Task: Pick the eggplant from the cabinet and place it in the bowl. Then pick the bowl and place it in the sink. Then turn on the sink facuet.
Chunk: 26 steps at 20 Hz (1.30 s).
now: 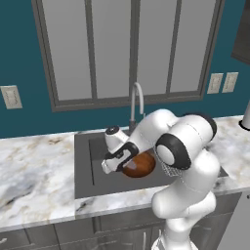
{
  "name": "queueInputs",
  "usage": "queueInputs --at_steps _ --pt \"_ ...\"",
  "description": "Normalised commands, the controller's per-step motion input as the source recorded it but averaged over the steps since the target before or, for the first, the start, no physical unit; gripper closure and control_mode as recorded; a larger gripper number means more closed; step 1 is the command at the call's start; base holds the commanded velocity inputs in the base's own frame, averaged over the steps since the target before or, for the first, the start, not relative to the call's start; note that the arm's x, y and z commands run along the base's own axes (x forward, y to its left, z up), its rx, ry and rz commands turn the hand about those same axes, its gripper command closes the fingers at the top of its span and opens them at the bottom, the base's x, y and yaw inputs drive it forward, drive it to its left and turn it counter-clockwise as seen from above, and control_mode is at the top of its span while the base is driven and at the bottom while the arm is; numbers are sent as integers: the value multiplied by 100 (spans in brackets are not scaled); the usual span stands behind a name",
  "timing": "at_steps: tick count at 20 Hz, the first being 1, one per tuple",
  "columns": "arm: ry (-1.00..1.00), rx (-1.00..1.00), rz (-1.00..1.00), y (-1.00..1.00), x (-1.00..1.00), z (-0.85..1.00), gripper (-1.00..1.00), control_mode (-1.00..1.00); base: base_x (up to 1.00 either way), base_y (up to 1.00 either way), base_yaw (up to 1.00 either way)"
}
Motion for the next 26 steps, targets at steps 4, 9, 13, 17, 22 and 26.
queueInputs --at_steps 4,9,13,17,22,26 --pt "0 0 0 -5 16 -28 100 -100 0 0 0" --pt "0 0 -2 0 27 -18 100 -100 0 0 0" --pt "0 0 -2 -1 28 -18 100 -100 0 0 0" --pt "0 0 -1 0 35 -24 100 -100 0 0 0" --pt "0 0 -1 -6 31 -31 100 -100 0 0 0" --pt "0 0 -2 -6 28 -37 100 -100 0 0 0"
